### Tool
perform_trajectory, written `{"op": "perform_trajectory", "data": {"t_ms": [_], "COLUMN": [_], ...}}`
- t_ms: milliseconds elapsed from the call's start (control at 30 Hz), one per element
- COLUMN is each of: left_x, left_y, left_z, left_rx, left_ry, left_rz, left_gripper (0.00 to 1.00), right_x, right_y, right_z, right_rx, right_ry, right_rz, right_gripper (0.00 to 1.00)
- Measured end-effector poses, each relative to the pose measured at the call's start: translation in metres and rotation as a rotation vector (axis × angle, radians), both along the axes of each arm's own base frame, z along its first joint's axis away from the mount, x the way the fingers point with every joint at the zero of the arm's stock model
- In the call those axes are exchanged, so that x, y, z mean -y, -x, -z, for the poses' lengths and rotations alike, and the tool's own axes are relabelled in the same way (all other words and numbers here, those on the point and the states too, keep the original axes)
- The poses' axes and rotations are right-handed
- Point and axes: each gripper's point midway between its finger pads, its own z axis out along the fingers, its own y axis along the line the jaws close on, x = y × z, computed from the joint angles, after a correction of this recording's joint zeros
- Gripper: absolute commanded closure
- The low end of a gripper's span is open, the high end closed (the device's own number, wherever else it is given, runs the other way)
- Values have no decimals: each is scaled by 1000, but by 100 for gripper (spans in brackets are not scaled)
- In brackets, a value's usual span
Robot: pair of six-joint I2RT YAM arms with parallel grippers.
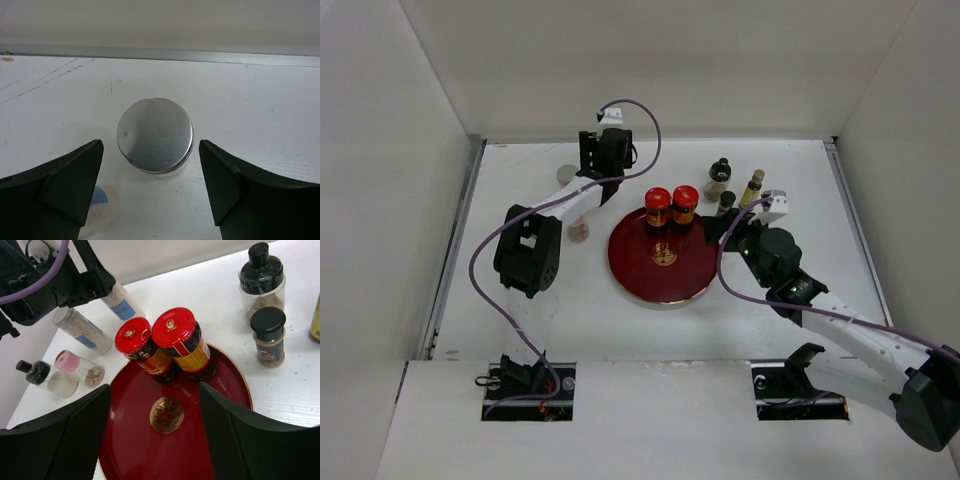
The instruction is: Organize the condiment bottles
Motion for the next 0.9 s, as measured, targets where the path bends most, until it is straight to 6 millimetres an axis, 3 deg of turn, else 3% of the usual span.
{"op": "perform_trajectory", "data": {"t_ms": [267,467,600,700,900], "left_x": [2,4,6,8,17], "left_y": [-9,-8,4,24,81], "left_z": [1,0,-5,-23,-88], "left_rx": [1,-1,-10,-5,100], "left_ry": [-12,-15,-26,-36,2], "left_rz": [11,22,38,60,109], "left_gripper": [54,60,60,61,61], "right_x": [0,1,1,1,2], "right_y": [0,1,1,2,3], "right_z": [0,5,6,6,1], "right_rx": [0,-8,-9,-8,4], "right_ry": [1,6,6,6,-2], "right_rz": [0,0,0,0,0], "right_gripper": [25,25,25,25,25]}}
